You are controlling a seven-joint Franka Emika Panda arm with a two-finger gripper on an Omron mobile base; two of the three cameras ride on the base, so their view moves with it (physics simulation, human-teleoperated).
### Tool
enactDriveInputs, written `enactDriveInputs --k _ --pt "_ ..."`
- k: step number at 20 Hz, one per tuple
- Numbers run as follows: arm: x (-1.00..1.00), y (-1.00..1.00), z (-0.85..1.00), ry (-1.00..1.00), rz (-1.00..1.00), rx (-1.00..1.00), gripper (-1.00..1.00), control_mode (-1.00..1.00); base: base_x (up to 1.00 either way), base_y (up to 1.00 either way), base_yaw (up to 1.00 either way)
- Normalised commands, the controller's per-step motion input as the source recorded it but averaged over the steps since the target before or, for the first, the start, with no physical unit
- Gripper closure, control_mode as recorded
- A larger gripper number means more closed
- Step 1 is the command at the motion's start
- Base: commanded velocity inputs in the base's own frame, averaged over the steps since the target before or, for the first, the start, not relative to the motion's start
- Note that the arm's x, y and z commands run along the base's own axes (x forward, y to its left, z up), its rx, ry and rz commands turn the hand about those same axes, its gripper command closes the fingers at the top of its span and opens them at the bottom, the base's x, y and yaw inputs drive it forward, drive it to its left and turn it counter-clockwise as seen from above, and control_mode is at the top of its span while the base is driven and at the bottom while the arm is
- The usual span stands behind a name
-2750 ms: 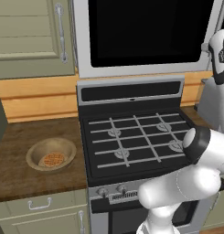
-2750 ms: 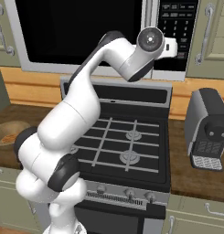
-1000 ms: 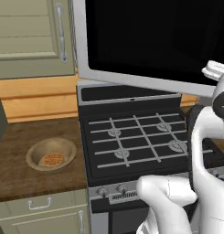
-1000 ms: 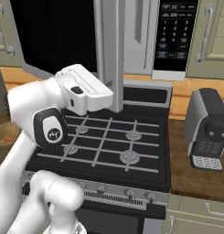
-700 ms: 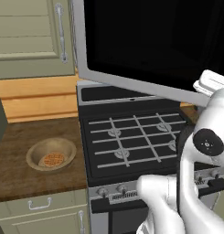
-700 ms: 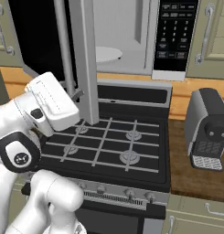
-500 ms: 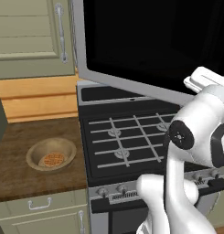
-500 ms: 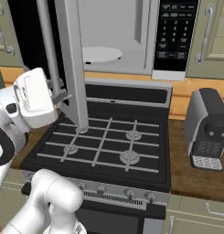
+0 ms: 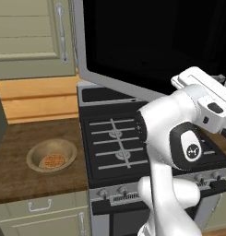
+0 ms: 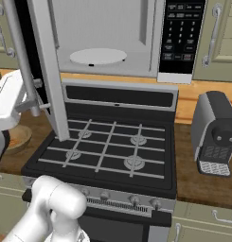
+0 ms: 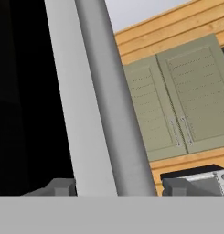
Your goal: Open the microwave, place the bowl with waffle inside the microwave, then close the microwave door and turn it on.
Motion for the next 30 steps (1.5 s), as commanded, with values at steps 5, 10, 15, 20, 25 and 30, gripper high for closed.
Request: enactDriveInputs --k 5,10,15,20,25,30 --pt "-0.18 0.08 0.0 -0.07 0.0 -0.01 -1.0 -1.0 0.0 0.0 0.0" --pt "-0.84 0.09 0.23 0.0 0.0 0.0 -1.0 -1.0 0.0 0.0 0.0" --pt "-0.52 -0.31 0.11 0.09 0.23 0.04 -1.0 -1.0 0.0 0.0 0.0" --pt "-0.42 -0.37 -0.11 0.1 0.61 0.08 -1.0 -1.0 0.0 0.0 0.0" --pt "-0.43 0.3 0.0 0.0 0.24 0.0 -1.0 -1.0 0.0 0.0 0.0" --pt "-0.65 0.17 0.11 0.03 0.33 0.0 -1.0 -1.0 0.0 0.0 0.0"
